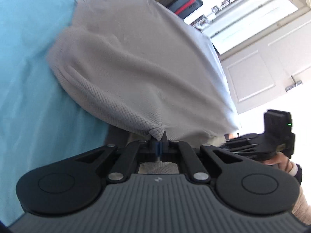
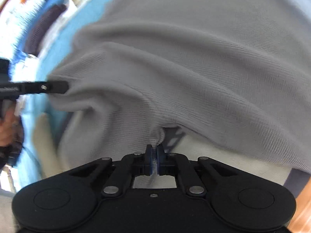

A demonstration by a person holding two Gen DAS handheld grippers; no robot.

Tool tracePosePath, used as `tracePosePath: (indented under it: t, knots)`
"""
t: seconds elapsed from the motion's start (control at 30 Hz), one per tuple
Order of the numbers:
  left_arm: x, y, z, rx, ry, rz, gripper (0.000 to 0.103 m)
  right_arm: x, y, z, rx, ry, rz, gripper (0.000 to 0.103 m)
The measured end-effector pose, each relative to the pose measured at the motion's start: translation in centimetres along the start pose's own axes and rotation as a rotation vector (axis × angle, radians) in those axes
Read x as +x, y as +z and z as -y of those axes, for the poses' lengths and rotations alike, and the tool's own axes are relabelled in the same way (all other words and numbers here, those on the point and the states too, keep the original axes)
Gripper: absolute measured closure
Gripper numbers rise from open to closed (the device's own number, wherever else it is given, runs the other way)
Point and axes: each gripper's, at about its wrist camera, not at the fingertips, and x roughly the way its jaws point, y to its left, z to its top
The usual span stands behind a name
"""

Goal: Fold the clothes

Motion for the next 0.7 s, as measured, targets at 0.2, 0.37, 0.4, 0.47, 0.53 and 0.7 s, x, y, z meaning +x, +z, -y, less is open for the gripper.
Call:
tracePosePath:
  t: [0.2, 0.37, 0.4, 0.47, 0.53, 0.7]
  knots:
    - [-2.0, -1.8, 0.7, -0.004, 0.008, -0.048, 0.102, -6.3, -3.1, -1.4, -0.039, 0.089, 0.096, 0.097]
    - [1.6, -4.7, 1.3, 0.093, 0.248, -0.164, 0.102, -7.6, -5.1, -1.5, -0.046, -0.012, 0.063, 0.101]
    - [2.3, -5.0, 1.1, 0.098, 0.264, -0.184, 0.102, -7.5, -5.1, -1.3, -0.034, -0.013, 0.064, 0.101]
    - [2.8, -5.2, 0.8, 0.083, 0.269, -0.207, 0.102, -7.2, -5.2, -0.9, -0.009, -0.016, 0.067, 0.101]
    - [2.4, -5.1, 0.4, 0.078, 0.272, -0.199, 0.101, -7.0, -5.3, -0.4, 0.016, -0.019, 0.069, 0.101]
    - [0.5, -5.1, -0.4, 0.092, 0.293, -0.155, 0.100, -8.7, -5.0, 3.3, 0.256, 0.039, 0.202, 0.091]
